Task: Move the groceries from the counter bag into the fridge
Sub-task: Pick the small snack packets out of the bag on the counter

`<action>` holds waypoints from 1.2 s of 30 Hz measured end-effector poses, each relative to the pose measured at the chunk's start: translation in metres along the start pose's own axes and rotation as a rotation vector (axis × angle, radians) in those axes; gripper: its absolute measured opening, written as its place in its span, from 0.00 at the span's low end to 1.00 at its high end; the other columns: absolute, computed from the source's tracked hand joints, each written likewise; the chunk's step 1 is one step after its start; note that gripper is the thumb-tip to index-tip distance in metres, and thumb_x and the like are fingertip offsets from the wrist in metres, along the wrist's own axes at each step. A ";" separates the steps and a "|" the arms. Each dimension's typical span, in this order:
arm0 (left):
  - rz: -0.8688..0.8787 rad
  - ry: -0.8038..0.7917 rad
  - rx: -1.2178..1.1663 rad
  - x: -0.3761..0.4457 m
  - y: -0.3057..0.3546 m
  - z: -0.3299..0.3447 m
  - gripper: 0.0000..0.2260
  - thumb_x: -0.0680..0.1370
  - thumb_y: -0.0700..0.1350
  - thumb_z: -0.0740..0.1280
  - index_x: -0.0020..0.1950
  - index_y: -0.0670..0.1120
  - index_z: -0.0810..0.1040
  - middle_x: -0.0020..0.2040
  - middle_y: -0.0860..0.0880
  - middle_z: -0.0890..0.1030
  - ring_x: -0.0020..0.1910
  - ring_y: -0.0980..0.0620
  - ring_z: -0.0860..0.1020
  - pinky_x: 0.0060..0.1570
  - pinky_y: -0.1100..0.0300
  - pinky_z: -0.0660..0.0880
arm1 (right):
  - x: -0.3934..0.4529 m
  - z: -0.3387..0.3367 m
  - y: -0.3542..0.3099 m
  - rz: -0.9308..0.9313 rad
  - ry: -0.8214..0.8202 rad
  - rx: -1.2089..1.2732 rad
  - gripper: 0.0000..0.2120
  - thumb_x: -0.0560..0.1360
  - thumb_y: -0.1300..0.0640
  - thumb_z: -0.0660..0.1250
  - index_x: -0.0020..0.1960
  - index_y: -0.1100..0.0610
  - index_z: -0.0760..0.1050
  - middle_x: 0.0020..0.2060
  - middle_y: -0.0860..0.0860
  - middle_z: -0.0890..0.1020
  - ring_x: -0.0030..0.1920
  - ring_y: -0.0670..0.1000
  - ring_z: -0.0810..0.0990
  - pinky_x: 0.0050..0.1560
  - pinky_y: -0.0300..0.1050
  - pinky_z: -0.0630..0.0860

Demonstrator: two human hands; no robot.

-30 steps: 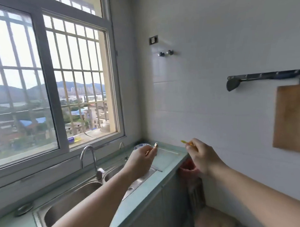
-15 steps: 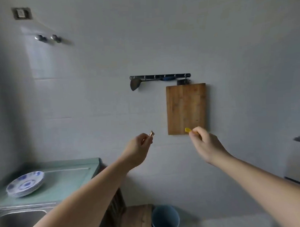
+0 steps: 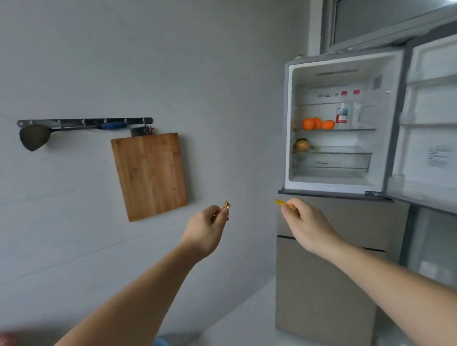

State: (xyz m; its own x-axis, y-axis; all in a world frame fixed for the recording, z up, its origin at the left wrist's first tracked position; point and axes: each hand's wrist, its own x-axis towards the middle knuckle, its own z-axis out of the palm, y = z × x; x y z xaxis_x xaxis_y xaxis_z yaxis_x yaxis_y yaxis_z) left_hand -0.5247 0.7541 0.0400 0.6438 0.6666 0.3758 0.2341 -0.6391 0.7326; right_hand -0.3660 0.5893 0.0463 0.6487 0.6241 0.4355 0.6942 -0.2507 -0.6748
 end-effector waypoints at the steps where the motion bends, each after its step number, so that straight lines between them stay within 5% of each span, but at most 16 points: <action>1: 0.012 -0.018 -0.010 0.002 0.010 0.012 0.15 0.81 0.54 0.58 0.46 0.45 0.78 0.33 0.51 0.73 0.32 0.52 0.71 0.34 0.59 0.67 | -0.001 -0.011 0.009 0.007 0.011 0.000 0.14 0.81 0.49 0.57 0.40 0.55 0.68 0.29 0.48 0.70 0.32 0.52 0.67 0.35 0.47 0.64; 9: 0.146 -0.099 -0.015 0.008 0.078 0.100 0.15 0.82 0.53 0.58 0.46 0.45 0.78 0.29 0.54 0.70 0.29 0.56 0.68 0.27 0.68 0.63 | -0.018 -0.087 0.070 0.092 0.084 -0.043 0.13 0.81 0.47 0.56 0.45 0.55 0.72 0.30 0.48 0.72 0.33 0.51 0.70 0.34 0.45 0.66; 19: 0.273 -0.259 -0.067 0.055 0.128 0.184 0.14 0.82 0.52 0.58 0.47 0.45 0.78 0.33 0.50 0.73 0.32 0.53 0.70 0.29 0.66 0.66 | 0.006 -0.155 0.109 0.090 0.172 -0.095 0.12 0.81 0.50 0.56 0.46 0.54 0.73 0.30 0.48 0.71 0.31 0.49 0.68 0.34 0.45 0.64; 36: 0.389 -0.395 -0.282 0.252 0.089 0.266 0.14 0.82 0.52 0.58 0.46 0.45 0.77 0.34 0.50 0.72 0.32 0.53 0.68 0.34 0.61 0.67 | 0.166 -0.115 0.170 0.195 0.284 -0.333 0.11 0.79 0.52 0.58 0.43 0.53 0.75 0.35 0.54 0.78 0.34 0.53 0.73 0.34 0.45 0.66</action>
State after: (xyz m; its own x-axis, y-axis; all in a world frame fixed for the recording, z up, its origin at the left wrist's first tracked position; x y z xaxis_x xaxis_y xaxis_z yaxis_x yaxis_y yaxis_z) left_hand -0.1476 0.7627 0.0488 0.8768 0.1788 0.4464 -0.2383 -0.6449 0.7262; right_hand -0.1045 0.5649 0.0724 0.8041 0.3264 0.4969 0.5831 -0.5956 -0.5524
